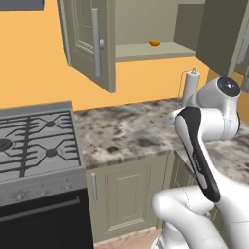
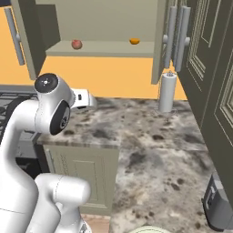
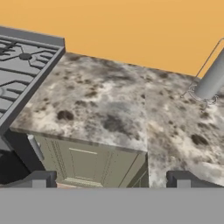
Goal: Open the cabinet. Pick the peach and peach from the cabinet and place them into the bowl. Then close the cabinet.
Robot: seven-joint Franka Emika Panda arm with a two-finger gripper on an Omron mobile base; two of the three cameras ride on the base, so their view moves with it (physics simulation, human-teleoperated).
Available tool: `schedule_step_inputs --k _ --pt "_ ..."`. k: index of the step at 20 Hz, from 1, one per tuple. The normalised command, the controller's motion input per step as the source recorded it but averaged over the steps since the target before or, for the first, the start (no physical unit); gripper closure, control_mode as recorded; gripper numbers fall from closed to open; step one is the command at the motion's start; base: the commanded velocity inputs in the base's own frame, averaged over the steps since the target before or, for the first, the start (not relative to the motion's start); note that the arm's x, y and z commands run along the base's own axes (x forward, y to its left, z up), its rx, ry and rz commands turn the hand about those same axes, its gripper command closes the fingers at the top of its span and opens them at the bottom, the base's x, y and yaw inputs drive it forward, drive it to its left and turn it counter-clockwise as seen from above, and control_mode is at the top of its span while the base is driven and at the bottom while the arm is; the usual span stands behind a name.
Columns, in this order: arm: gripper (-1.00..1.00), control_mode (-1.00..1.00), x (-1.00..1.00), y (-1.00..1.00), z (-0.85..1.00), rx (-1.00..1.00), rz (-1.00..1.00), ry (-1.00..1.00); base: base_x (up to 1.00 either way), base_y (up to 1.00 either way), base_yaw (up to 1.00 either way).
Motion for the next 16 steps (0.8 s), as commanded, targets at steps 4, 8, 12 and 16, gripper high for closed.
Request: schedule_step_inputs --k 4,8,12,16 --pt "-1.00 1.00 0.00 0.00 0.00 0.00 0.00 0.00 0.81 0.18 0.04" --pt "-1.00 1.00 0.00 0.00 0.00 0.00 0.00 0.00 0.98 0.00 0.01" --pt "-1.00 1.00 0.00 0.00 0.00 0.00 0.00 0.00 0.89 -0.04 0.07" --pt "-1.00 1.00 0.00 0.00 0.00 0.00 0.00 0.00 0.54 0.04 0.06"
